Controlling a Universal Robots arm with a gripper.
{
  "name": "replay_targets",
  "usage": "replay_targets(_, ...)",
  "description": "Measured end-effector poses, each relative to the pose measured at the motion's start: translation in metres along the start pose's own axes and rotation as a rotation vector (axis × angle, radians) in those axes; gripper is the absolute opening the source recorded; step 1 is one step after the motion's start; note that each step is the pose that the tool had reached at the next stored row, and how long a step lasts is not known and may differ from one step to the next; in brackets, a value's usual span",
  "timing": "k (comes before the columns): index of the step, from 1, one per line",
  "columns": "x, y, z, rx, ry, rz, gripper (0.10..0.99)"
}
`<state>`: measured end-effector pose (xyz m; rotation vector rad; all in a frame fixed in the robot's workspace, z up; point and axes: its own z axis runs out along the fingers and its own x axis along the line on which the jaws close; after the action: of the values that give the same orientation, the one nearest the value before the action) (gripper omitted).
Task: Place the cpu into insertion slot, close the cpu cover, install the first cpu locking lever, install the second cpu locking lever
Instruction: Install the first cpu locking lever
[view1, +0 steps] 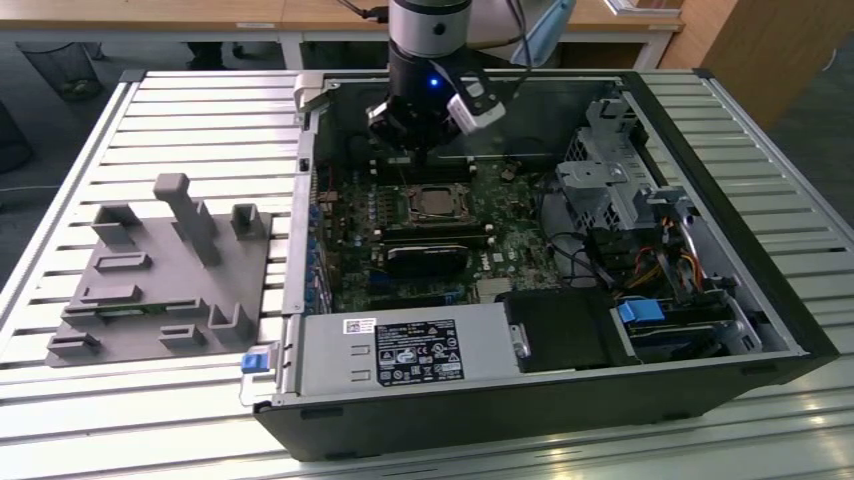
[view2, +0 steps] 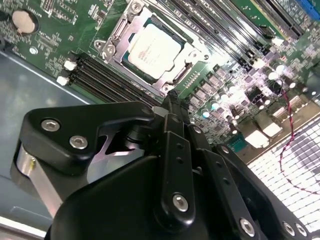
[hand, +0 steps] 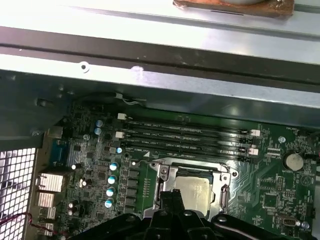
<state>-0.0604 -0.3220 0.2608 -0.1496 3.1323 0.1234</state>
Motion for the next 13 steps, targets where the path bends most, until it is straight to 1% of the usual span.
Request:
replay_targets(5, 0.0003, 0.0004, 0.0002, 0.000, -0.0041, 0.052, 0.118)
replay_targets(11, 0.0044, 0.0014, 0.0012, 0.000, -0.0047, 0.059, 0.118)
replay_targets(13, 0.0054, 0.0020, 0.0016, 0.000, -0.0055, 0.070, 0.118)
